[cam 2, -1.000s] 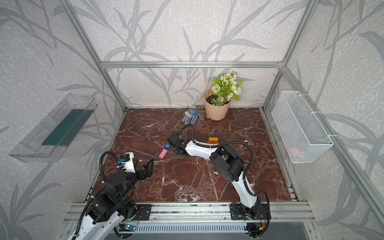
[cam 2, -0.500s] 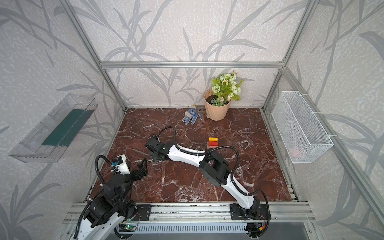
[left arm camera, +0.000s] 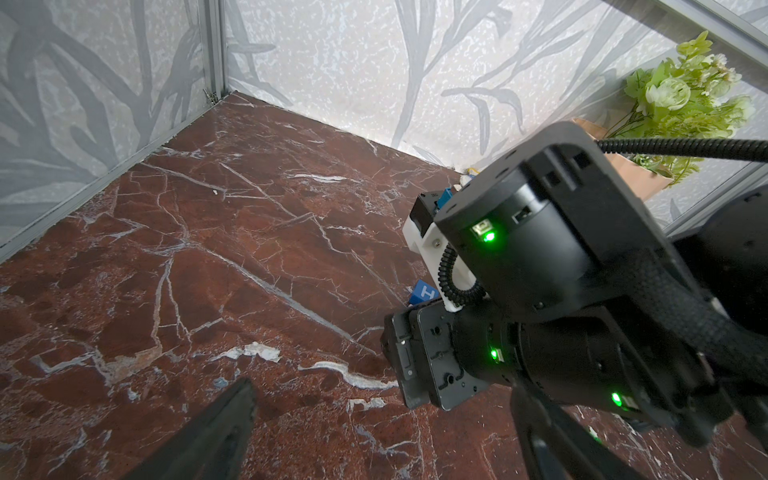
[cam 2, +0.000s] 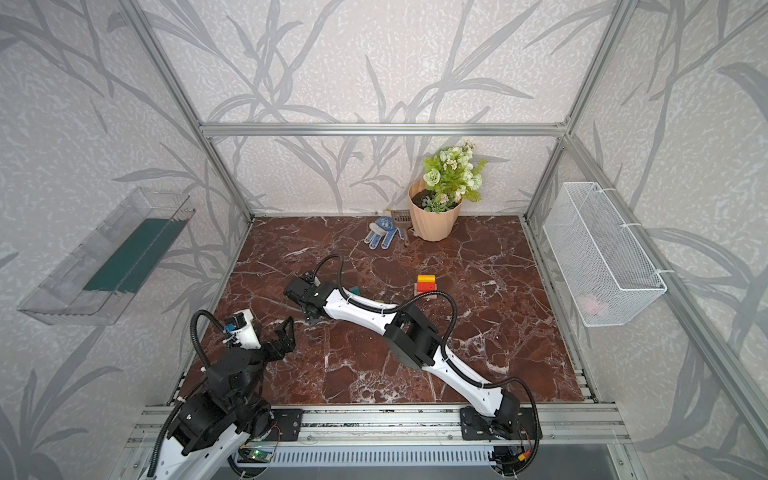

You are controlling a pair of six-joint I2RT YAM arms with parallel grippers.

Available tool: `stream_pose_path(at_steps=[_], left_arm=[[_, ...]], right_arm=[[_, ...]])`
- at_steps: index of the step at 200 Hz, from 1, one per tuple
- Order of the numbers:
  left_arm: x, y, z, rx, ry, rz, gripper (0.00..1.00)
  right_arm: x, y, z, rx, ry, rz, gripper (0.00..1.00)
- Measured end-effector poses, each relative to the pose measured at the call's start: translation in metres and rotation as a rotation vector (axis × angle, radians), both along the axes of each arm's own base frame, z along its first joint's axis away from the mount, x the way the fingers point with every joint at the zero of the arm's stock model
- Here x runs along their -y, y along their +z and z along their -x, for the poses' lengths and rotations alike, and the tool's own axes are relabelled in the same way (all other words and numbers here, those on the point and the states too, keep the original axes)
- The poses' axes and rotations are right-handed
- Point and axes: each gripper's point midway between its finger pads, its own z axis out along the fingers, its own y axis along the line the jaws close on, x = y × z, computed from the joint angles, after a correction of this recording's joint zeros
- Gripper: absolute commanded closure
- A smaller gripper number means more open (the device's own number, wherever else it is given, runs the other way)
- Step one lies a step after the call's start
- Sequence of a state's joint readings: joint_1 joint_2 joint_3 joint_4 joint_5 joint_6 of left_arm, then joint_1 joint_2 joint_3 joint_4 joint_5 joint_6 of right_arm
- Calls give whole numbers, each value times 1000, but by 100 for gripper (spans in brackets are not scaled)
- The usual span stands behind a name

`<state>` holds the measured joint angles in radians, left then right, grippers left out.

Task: Build the wood block tower
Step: 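Lower the open right gripper around the blue H cube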

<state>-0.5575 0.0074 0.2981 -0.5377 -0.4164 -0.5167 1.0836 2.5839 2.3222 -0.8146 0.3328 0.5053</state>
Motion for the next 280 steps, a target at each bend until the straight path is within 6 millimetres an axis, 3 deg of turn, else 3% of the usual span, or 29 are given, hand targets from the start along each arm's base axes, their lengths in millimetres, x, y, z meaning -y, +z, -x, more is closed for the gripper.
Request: stream_pose_path(at_steps=[52,129,164,189,209,251,280], left_arm=[[1,0,0,-2,-8,2,3],[4,-1,0,-4,-23,6,3],[4,-1,0,-5,-24,6,3],[4,-1,0,-4,-25,6,3],[4,-1,0,-4,-25,6,3],[5,-1,1,-5,-27,6,3],[5,-1,1,-5,-29,7,3]], right_arm=[[22,-7,9,-4,-8,14,33],[28,-7,-5,-18,-26,-57,28],[24,4,-21,-5,-50,-92,25],[3,25,-44,29,-65,-158,24],[-6,30,-56,46,-72,-181,24],[8,6,-62,28,-106,-100,24],[18,0,-62,31,-121,-57,24]])
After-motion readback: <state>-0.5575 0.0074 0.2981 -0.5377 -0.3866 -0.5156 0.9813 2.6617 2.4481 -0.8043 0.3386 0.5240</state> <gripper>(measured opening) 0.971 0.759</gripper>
